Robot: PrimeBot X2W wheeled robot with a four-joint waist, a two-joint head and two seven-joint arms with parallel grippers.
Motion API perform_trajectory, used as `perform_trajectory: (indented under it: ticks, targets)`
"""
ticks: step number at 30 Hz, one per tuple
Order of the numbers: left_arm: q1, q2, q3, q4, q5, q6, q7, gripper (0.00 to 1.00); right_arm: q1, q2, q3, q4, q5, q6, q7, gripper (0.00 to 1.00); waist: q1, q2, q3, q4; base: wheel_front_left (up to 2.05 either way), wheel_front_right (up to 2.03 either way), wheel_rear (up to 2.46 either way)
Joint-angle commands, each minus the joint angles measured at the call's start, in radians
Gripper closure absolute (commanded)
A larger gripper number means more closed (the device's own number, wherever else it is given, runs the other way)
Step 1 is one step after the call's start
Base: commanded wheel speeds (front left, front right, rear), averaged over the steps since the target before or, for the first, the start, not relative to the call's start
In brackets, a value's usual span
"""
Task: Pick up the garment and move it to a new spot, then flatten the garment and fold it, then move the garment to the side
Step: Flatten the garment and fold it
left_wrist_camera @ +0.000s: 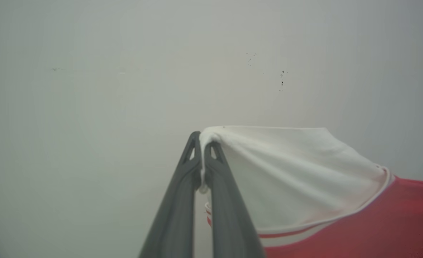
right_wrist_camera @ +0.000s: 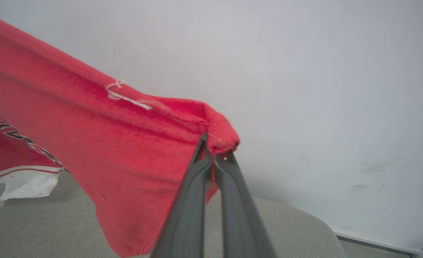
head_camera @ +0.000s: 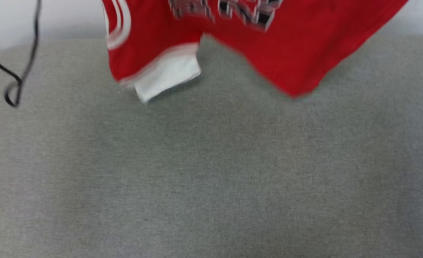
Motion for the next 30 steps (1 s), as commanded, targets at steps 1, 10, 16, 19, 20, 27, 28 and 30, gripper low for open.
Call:
perform_trajectory:
  ticks: [1, 10, 16, 19, 20, 27, 28, 30]
  targets:
    - [-0.041, 0.007, -0.001, 0.024, 0.013, -0.008, -0.014, 1.0, -0.032, -0.003, -0.004, 0.011, -0.016, -0.001, -0.011, 1.0, -0.0001, -0.0001, 0.036, -0.016, 0.0, 0.0, 0.0]
    - [-0.289, 0.053, 0.031, 0.118, 0.054, -0.018, -0.065, 1.0, -0.265, 0.032, -0.004, 0.034, -0.086, -0.001, -0.086, 1.0, -0.0001, -0.0001, 0.225, -0.057, 0.0, 0.0, 0.0]
    - [-0.403, 0.088, 0.058, 0.117, 0.061, -0.009, -0.071, 1.0, -0.419, 0.056, 0.006, 0.063, -0.119, -0.001, -0.151, 1.0, -0.0001, -0.0001, 0.372, -0.088, 0.0, 0.0, 0.0]
    - [-0.444, 0.097, 0.071, 0.109, 0.057, 0.0, -0.082, 1.0, -0.492, 0.066, 0.013, 0.093, -0.128, -0.001, -0.204, 1.0, -0.0001, -0.0001, 0.428, -0.098, 0.0, 0.0, 0.0]
    - [-0.449, 0.097, 0.073, 0.108, 0.058, 0.0, -0.087, 1.0, -0.514, 0.068, 0.017, 0.106, -0.13, -0.001, -0.226, 1.0, -0.0001, -0.0001, 0.442, -0.1, 0.0, 0.0, 0.0]
    - [-0.476, 0.093, 0.088, 0.085, 0.054, 0.016, -0.121, 1.0, -0.644, 0.067, 0.062, 0.198, -0.126, -0.001, -0.346, 1.0, -0.0001, -0.0001, 0.519, -0.101, 0.0, 0.0, 0.0]
    - [-0.476, 0.093, 0.09, 0.084, 0.051, 0.017, -0.124, 1.0, -0.655, 0.066, 0.069, 0.208, -0.125, -0.001, -0.362, 1.0, -0.0001, -0.0001, 0.527, -0.102, 0.0, 0.0, 0.0]
    - [-0.472, 0.094, 0.092, 0.081, 0.045, 0.021, -0.123, 1.0, -0.679, 0.066, 0.087, 0.23, -0.12, -0.001, -0.397, 1.0, -0.0001, -0.0001, 0.543, -0.1, 0.0, 0.0, 0.0]
